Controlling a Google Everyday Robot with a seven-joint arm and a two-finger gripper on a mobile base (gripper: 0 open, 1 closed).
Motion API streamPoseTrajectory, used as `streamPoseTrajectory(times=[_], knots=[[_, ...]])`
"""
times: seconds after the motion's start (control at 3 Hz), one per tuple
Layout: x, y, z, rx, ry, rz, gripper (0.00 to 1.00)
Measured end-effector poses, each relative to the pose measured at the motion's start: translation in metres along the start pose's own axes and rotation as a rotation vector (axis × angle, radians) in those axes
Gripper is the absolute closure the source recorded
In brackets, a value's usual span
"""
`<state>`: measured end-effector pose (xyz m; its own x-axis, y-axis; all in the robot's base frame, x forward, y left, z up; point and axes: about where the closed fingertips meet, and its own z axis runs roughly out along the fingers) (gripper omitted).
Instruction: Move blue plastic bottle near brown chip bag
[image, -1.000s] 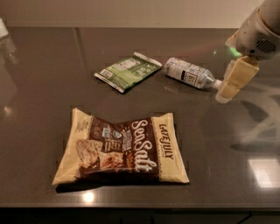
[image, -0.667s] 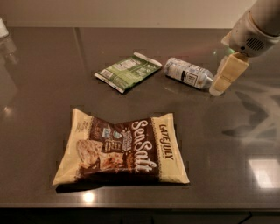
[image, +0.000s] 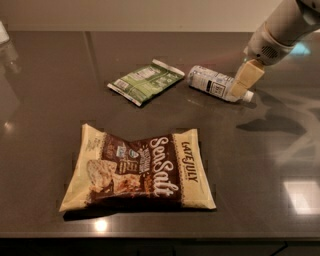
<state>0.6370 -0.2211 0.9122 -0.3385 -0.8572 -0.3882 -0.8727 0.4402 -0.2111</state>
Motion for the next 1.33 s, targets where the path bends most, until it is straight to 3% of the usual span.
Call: streamPoseTrajectory(times=[0.33,1.0,1.33], knots=[[-0.001,-0.014,0.036,-0.036,-0.001,0.044,0.0],[0.0,-0.022,0.07,-0.079,0.011,0.1,0.01],[0.003,-0.023,0.074,-0.084,0.024,0.12,0.19]])
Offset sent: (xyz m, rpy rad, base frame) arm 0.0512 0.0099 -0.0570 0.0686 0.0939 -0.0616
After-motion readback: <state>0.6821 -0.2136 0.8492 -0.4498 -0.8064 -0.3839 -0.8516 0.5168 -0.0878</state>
